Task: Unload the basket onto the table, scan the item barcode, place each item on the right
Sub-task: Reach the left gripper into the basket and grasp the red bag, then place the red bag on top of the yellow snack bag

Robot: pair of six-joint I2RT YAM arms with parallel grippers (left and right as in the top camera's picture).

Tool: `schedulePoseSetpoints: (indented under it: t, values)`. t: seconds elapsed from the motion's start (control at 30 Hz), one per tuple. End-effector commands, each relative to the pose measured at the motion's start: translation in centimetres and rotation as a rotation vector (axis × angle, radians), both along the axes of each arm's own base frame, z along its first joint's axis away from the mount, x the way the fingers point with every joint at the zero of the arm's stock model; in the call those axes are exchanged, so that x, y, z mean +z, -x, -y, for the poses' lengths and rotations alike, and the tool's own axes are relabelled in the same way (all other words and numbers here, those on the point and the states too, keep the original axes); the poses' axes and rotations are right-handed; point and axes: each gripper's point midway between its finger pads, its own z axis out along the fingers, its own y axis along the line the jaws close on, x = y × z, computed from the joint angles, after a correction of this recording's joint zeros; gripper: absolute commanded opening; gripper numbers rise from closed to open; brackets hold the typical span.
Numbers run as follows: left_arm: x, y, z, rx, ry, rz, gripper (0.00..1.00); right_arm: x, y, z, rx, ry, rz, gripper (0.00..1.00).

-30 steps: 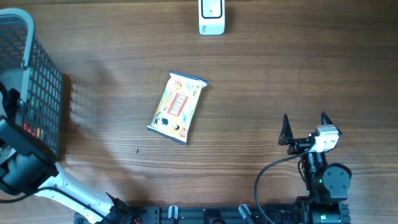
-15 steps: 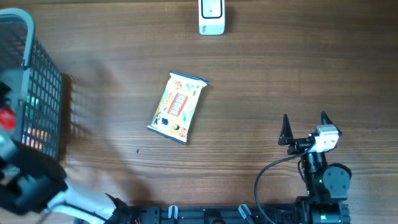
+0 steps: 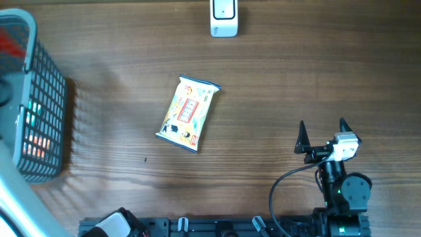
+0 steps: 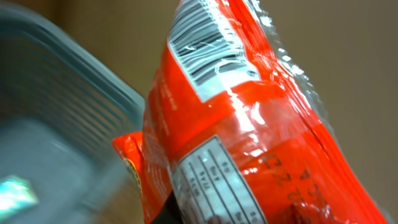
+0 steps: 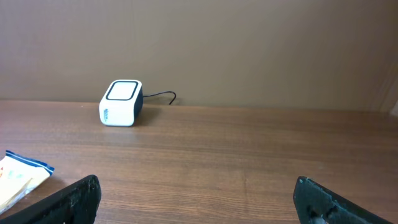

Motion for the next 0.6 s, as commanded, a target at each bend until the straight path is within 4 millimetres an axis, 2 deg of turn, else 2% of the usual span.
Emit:
schedulePoseSetpoints:
  t: [0.0, 0.07, 0.1, 0.13, 0.17, 0.2, 0.23, 0.27, 0.4, 0.57]
  values:
    - [-2.8, -2.8, 9.3, -0.293, 0.104, -0.091, 0.04, 0.2, 0.0, 0.2, -0.011, 0.010, 0.009, 1.00]
    - [-6.0, -4.0, 14.1, -0.438, 0.105, -0.204, 0.04, 0.2, 0.0, 0.2, -0.011, 0.010, 0.009, 1.00]
    - [-7.7, -4.4, 15.9, -0.489, 0.092, -0.263, 0.04, 0.2, 0.0, 0.2, -0.011, 0.010, 0.009, 1.00]
    - [-10.1, -4.7, 17.6, -0.522, 0.074, -0.351, 0.04, 0.2, 0.0, 0.2, -0.011, 0.010, 0.009, 1.00]
    - [-13.3, -5.0, 19.0, -0.527, 0.046, -0.473, 0.04, 0.2, 0.0, 0.2, -0.011, 0.010, 0.009, 1.00]
    - [-15.3, -5.1, 19.8, -0.526, 0.023, -0.547, 0.04, 0.2, 0.0, 0.2, -0.011, 0.010, 0.009, 1.00]
    - [-19.3, -5.3, 21.4, -0.533, -0.028, -0.691, 0.04, 0.2, 0.0, 0.2, -0.011, 0.010, 0.009, 1.00]
    - [-21.4, -5.4, 22.3, -0.545, -0.050, -0.757, 0.04, 0.2, 0.0, 0.2, -0.011, 0.010, 0.009, 1.00]
    - [-28.8, -5.9, 27.0, -0.652, -0.109, -0.943, 0.04, 0.2, 0.0, 0.2, -0.011, 0.010, 0.009, 1.00]
    - [-36.0, -6.0, 30.8, -0.711, -0.174, -1.074, 0.04, 0.2, 0.0, 0.2, -0.011, 0.010, 0.009, 1.00]
